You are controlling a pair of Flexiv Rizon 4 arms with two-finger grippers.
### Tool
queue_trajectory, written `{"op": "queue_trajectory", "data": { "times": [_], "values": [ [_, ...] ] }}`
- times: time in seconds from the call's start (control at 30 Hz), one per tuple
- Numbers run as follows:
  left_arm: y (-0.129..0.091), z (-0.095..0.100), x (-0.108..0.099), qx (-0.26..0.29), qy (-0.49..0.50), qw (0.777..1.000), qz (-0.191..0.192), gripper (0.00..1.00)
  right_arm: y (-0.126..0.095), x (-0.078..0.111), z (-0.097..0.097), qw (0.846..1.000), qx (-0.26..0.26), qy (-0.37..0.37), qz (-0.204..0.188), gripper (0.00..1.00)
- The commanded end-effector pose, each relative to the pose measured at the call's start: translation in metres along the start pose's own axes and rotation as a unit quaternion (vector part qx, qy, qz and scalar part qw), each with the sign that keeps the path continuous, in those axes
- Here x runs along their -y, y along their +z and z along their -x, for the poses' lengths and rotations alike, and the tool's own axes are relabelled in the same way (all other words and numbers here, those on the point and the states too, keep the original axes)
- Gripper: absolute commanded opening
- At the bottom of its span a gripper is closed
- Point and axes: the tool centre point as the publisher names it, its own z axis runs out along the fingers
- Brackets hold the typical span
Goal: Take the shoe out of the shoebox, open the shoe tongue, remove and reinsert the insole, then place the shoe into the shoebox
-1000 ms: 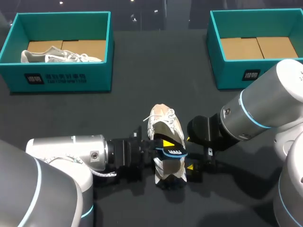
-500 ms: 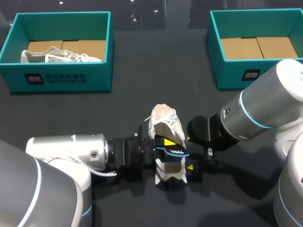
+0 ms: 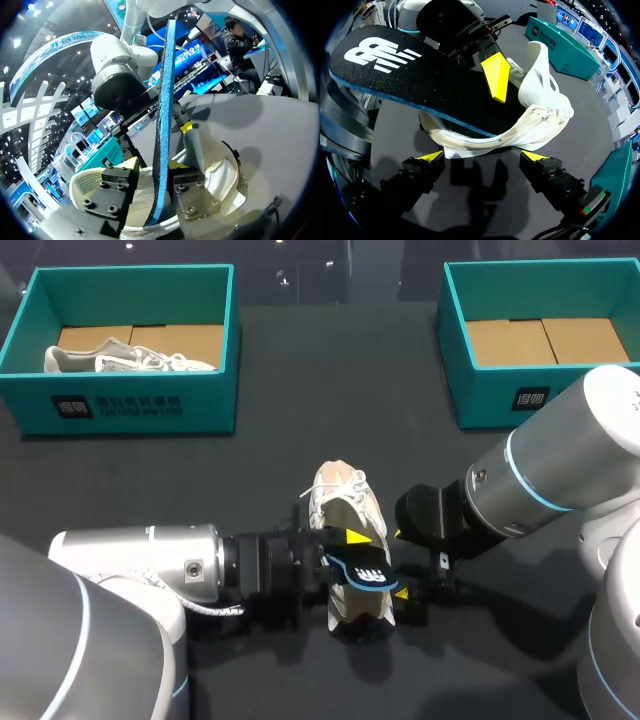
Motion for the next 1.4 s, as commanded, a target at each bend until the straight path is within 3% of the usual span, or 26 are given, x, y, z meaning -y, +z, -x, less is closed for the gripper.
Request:
{"op": "queue_trajectory", "data": {
  "times": [0.03, 0.57, 0.63, 0.67, 0.7, 1.4],
  "values": [
    [-0.006, -0.003, 0.010, 0.005, 0.005, 1.000, -0.002, 0.33, 0.000, 0.000, -0.001, 1.000, 0.001, 0.000, -0.001, 1.00],
    [-0.009, -0.010, 0.024, 0.003, 0.026, 0.999, -0.018, 0.27, 0.000, 0.000, -0.001, 1.000, 0.001, 0.000, -0.001, 1.00],
    [-0.009, -0.010, 0.025, 0.003, 0.029, 0.999, -0.018, 0.16, 0.000, 0.000, -0.001, 1.000, 0.001, 0.000, -0.001, 1.00],
    [-0.009, -0.010, 0.025, 0.003, 0.030, 0.999, -0.018, 0.04, 0.000, 0.000, -0.001, 1.000, 0.001, 0.000, -0.001, 1.00],
    [-0.010, -0.011, 0.025, 0.004, 0.036, 0.999, -0.017, 0.00, 0.000, 0.000, -0.001, 1.000, 0.001, 0.000, -0.001, 1.00],
    [-0.003, -0.010, -0.010, -0.008, 0.101, 0.995, -0.009, 0.00, 0.000, 0.000, -0.001, 1.000, 0.001, 0.000, -0.001, 1.00]
  ]
}}
